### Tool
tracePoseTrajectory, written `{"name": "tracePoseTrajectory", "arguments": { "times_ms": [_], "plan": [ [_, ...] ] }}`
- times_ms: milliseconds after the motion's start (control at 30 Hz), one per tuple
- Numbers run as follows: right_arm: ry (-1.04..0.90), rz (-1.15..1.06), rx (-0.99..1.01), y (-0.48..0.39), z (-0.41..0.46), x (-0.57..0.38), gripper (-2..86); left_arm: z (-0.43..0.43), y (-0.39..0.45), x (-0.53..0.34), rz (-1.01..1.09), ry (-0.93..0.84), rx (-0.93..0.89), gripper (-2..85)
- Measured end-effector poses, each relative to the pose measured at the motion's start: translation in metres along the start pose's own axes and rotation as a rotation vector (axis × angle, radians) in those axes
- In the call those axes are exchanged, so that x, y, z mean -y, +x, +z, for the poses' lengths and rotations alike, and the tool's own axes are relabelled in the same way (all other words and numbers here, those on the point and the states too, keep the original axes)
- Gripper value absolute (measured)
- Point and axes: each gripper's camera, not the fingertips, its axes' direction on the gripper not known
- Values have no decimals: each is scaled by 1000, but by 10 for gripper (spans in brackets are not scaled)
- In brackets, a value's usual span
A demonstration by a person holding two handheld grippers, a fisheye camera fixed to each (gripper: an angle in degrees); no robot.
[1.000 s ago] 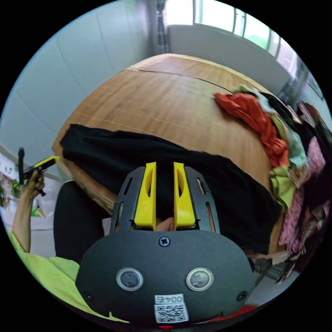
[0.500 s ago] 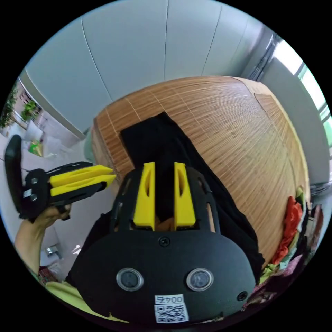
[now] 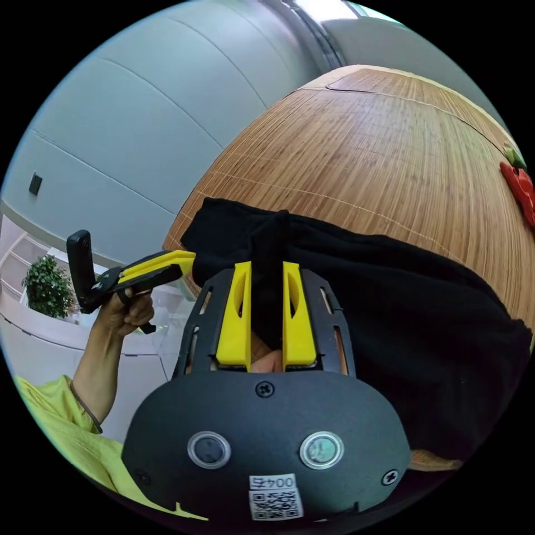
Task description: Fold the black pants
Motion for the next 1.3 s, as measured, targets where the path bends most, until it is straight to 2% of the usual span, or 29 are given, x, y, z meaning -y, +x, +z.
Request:
{"name": "tracePoseTrajectory", "arguments": {
  "times_ms": [267, 467, 667, 733, 900, 1133, 1300],
  "plan": [
    [22, 10, 42, 21, -19, -13, 85, 25, -3, 50, 15, -88, -168, 113],
    [46, 11, 37, 38, -55, -38, 80, 48, -43, 67, -213, -90, -176, 128],
    [46, -63, -122, 37, -104, -72, 79, 80, -45, 95, -247, -171, -171, 122],
    [34, -78, -248, 36, -121, -82, 79, 91, -37, 102, -228, -208, -159, 119],
    [-12, -30, -446, 50, -141, -92, 67, 98, -7, 117, -142, -212, -15, 57],
    [-72, 55, -422, 73, -152, -97, 65, 53, 15, 144, 19, -206, 87, 27],
    [-87, 65, -417, 73, -154, -99, 65, 18, 4, 160, 71, -216, 323, 22]
  ]
}}
